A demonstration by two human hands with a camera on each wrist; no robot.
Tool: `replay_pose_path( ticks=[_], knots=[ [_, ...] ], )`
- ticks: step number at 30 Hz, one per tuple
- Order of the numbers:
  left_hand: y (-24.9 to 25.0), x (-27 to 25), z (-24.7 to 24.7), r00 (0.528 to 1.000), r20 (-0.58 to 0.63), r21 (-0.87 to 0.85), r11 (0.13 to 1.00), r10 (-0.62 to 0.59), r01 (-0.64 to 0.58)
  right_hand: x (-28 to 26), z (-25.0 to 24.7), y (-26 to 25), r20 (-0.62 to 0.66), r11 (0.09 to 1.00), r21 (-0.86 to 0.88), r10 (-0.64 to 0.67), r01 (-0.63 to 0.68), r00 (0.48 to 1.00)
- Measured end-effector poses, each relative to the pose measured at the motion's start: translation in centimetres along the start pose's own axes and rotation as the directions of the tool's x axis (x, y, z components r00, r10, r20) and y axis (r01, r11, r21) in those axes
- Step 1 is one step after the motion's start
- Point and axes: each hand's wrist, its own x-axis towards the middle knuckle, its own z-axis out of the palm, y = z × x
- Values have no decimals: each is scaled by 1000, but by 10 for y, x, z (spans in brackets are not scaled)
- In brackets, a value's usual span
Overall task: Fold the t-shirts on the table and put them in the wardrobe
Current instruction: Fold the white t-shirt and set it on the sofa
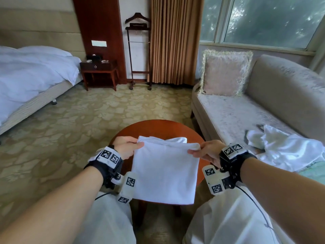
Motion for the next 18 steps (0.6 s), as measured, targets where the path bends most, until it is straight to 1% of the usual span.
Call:
replay_pose_path(
  ticks=[2,4,7,9,11,13,16,18],
  knots=[
    [-4,23,5,999,23,32,999,21,-22,20,1,-3,-56,1000,1,6,-6,998],
    [-7,46,9,998,61,46,998,35,-37,46,3,-8,-117,998,-53,32,-39,993],
    [-12,73,14,994,101,109,992,45,-56,87,1,-11,-254,985,-154,41,-82,966],
    [-14,92,19,988,148,160,984,48,-72,115,0,-12,-296,975,-191,51,-112,954],
    [-18,111,25,979,199,206,976,36,-77,142,-1,-11,-299,966,-224,55,-126,953],
    [-21,129,33,972,236,241,968,13,-71,164,-2,-9,-253,953,-285,29,-104,967],
    [-29,154,45,964,264,282,958,-28,-50,190,-2,-9,-258,914,-378,47,-146,965],
    [-36,168,50,964,263,305,952,-44,-40,204,-1,-7,-234,919,-375,32,-121,972]
  ],
)
